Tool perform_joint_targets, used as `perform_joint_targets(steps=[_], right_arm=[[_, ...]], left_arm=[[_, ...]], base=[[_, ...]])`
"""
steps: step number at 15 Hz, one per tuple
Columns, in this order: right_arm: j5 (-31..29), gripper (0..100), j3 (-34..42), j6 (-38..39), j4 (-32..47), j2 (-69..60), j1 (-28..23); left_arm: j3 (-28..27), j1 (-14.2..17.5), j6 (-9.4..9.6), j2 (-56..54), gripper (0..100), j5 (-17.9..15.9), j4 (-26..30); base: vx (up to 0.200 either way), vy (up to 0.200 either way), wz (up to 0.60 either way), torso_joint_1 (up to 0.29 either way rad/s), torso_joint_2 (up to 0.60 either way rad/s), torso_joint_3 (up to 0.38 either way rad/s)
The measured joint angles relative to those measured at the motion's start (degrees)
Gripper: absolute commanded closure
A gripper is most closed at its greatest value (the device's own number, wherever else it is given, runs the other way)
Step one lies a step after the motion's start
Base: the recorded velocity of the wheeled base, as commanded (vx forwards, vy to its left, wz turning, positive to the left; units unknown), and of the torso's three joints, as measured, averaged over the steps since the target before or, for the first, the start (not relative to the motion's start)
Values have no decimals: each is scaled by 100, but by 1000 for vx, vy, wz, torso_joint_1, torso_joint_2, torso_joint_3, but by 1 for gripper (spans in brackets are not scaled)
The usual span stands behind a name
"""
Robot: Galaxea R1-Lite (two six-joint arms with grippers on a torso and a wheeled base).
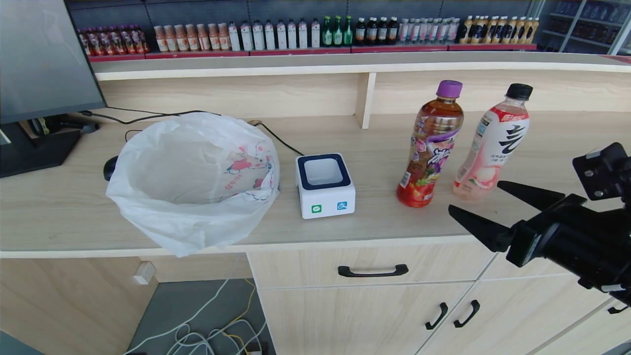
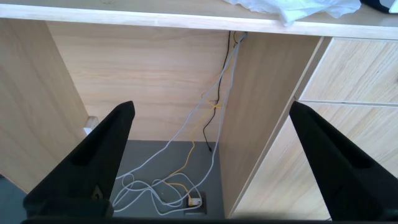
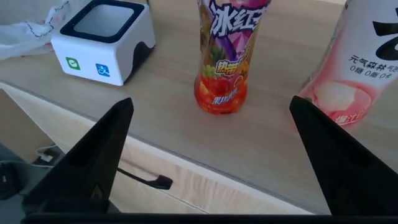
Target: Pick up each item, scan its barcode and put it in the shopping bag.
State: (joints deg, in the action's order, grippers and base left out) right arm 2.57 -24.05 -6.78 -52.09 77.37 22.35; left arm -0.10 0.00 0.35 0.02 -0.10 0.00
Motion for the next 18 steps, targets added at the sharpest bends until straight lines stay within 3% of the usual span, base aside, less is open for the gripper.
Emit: perform_joint_targets(steps=[3,12,18], right_arm=[[-63,0,-318,235,-631,658,224],[-640,0,-1051,254,-859,1373,267],[-766,0,-1125,347,-1543,1752,276]], left_arm=[[0,0,-2,0,0,0,0],[0,0,0,0,0,0,0],[0,0,0,0,0,0,5]], base=[[0,0,0,0,0,0],[0,0,0,0,0,0],[0,0,0,0,0,0]])
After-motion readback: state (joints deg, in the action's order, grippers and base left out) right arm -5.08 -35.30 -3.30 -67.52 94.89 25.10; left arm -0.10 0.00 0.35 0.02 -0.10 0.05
